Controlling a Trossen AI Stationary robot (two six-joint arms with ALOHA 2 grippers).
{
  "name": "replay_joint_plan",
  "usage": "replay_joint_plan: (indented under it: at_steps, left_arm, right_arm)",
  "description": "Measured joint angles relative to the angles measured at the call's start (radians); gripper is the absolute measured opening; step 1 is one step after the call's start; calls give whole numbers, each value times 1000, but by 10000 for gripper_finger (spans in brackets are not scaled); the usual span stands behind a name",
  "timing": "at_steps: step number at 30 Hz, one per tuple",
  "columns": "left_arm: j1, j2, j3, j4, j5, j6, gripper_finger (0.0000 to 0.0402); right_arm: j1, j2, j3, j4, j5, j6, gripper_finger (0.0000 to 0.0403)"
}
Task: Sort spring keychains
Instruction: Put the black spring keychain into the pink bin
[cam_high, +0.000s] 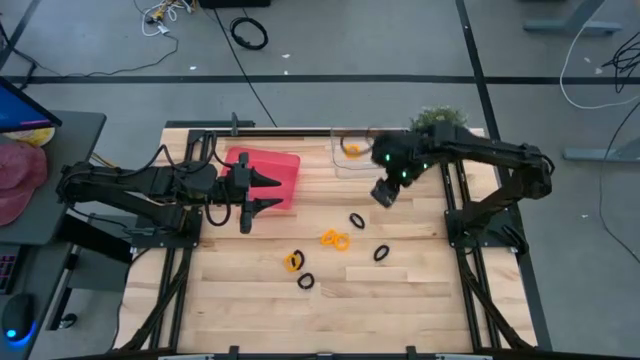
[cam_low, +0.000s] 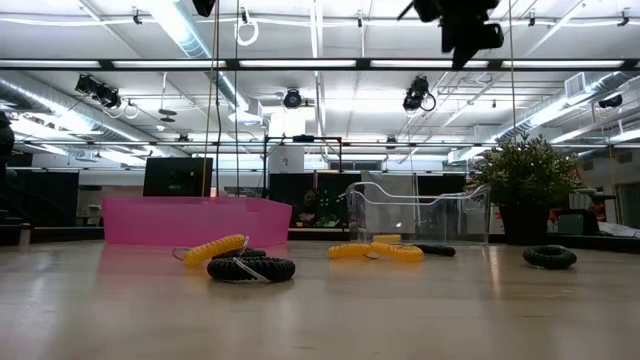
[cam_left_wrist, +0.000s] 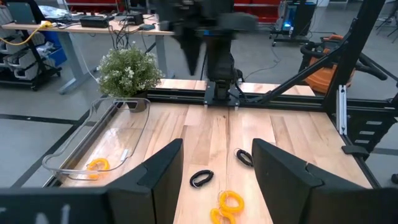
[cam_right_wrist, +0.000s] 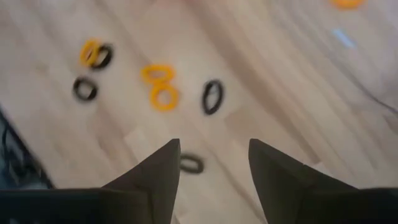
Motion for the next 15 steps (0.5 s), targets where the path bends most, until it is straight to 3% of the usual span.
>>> replay_joint_plan:
  at_steps: [8, 15]
  left_arm:
    - [0, 0, 0, 0, 0, 0, 195]
    - [0, 0, 0, 0, 0, 0, 195]
  right_arm:
    - [190, 0, -10, 6, 0, -136, 192]
    - [290, 1, -187, 32, 0, -153, 191]
